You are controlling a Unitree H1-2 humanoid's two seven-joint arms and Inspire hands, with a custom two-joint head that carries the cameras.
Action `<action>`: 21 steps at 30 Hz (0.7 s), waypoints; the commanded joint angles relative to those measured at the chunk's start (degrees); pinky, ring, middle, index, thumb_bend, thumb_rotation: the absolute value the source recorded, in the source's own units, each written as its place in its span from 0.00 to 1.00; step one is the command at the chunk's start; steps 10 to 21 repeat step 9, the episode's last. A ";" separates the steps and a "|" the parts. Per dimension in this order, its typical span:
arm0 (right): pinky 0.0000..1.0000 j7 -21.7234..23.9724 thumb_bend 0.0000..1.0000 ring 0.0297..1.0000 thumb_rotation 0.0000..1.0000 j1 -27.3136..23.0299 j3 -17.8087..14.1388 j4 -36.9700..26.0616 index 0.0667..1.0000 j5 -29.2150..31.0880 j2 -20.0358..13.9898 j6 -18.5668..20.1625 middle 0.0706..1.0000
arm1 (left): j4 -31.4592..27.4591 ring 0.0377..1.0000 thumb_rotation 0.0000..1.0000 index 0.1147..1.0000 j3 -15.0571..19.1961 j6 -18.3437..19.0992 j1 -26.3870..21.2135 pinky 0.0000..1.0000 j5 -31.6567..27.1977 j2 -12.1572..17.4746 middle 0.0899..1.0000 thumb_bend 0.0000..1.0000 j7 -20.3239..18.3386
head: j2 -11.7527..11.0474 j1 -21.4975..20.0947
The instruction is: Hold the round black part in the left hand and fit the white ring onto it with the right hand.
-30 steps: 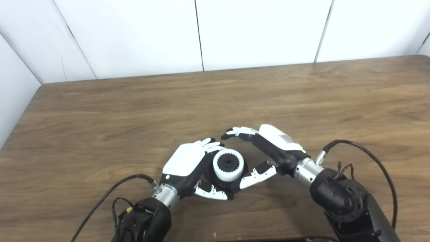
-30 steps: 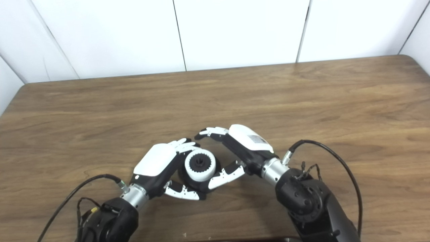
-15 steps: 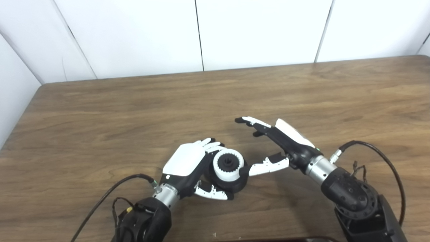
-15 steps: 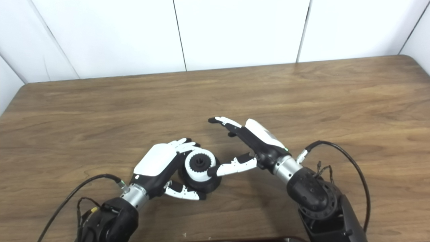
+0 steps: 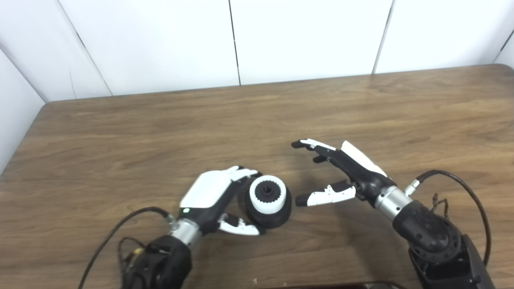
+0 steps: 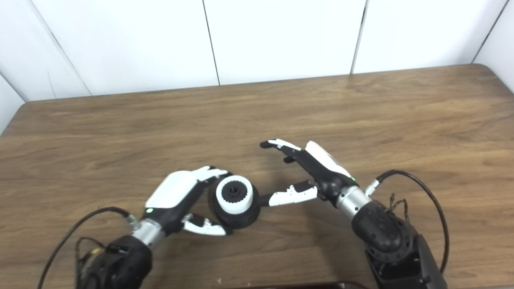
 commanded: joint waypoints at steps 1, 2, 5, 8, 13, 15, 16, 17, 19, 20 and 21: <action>0.84 -2.07 0.99 0.93 0.51 -0.95 -0.93 -2.21 0.85 0.91 0.00 -0.57 0.92 | -1.68 0.93 0.34 0.89 1.84 1.08 -0.74 0.85 -3.37 0.30 0.89 0.95 -0.41 | 0.04 0.06; 0.85 -2.24 0.98 0.93 0.51 -0.79 -1.14 -2.19 0.85 1.15 -0.03 -0.60 0.92 | -1.83 0.93 0.33 0.90 2.28 1.54 -0.75 0.84 -4.39 0.34 0.89 0.95 -0.63 | 0.00 0.07; 0.85 -2.66 0.98 0.94 0.50 -0.36 -1.66 -2.29 0.85 1.81 -0.16 -0.26 0.93 | -2.63 0.93 0.33 0.92 3.38 4.09 -0.93 0.83 -6.74 0.20 0.90 0.96 -1.75 | 0.04 0.08; 0.85 -2.87 0.98 0.94 0.49 -0.09 -1.90 -2.71 0.85 2.06 -0.35 0.20 0.93 | -3.42 0.94 0.33 0.94 4.40 6.77 -1.10 0.83 -9.57 0.02 0.92 0.96 -2.88 | 0.03 0.10; 0.85 -2.92 0.97 0.94 0.49 -0.02 -1.91 -2.86 0.85 2.06 -0.40 0.35 0.93 | -3.62 0.94 0.33 0.95 4.66 7.47 -1.12 0.83 -10.44 0.01 0.92 0.96 -3.15 | 0.03 0.09; 0.85 -2.92 0.97 0.94 0.49 -0.02 -1.91 -2.86 0.85 2.06 -0.40 0.35 0.93 | -3.62 0.94 0.33 0.95 4.66 7.47 -1.12 0.83 -10.44 0.01 0.92 0.96 -3.15 | 0.03 0.09; 0.85 -2.92 0.97 0.94 0.49 -0.02 -1.91 -2.86 0.85 2.06 -0.40 0.35 0.93 | -3.62 0.94 0.33 0.95 4.66 7.47 -1.12 0.83 -10.44 0.01 0.92 0.96 -3.15 | 0.03 0.09; 0.85 -2.92 0.97 0.94 0.49 -0.02 -1.91 -2.86 0.85 2.06 -0.40 0.35 0.93 | -3.62 0.94 0.33 0.95 4.66 7.47 -1.12 0.83 -10.44 0.01 0.92 0.96 -3.15 | 0.03 0.09; 0.85 -2.92 0.97 0.94 0.49 -0.02 -1.91 -2.86 0.85 2.06 -0.40 0.35 0.93 | -3.62 0.94 0.33 0.95 4.66 7.47 -1.12 0.83 -10.44 0.01 0.92 0.96 -3.15 | 0.03 0.09; 0.85 -2.92 0.97 0.94 0.49 -0.02 -1.91 -2.86 0.85 2.06 -0.40 0.35 0.93 | -3.62 0.94 0.33 0.95 4.66 7.47 -1.12 0.83 -10.44 0.01 0.92 0.96 -3.15 | 0.03 0.09; 0.85 -2.92 0.97 0.94 0.49 -0.02 -1.91 -2.86 0.85 2.06 -0.40 0.35 0.93 | -3.62 0.94 0.33 0.95 4.66 7.47 -1.12 0.83 -10.44 0.01 0.92 0.96 -3.15 | 0.03 0.09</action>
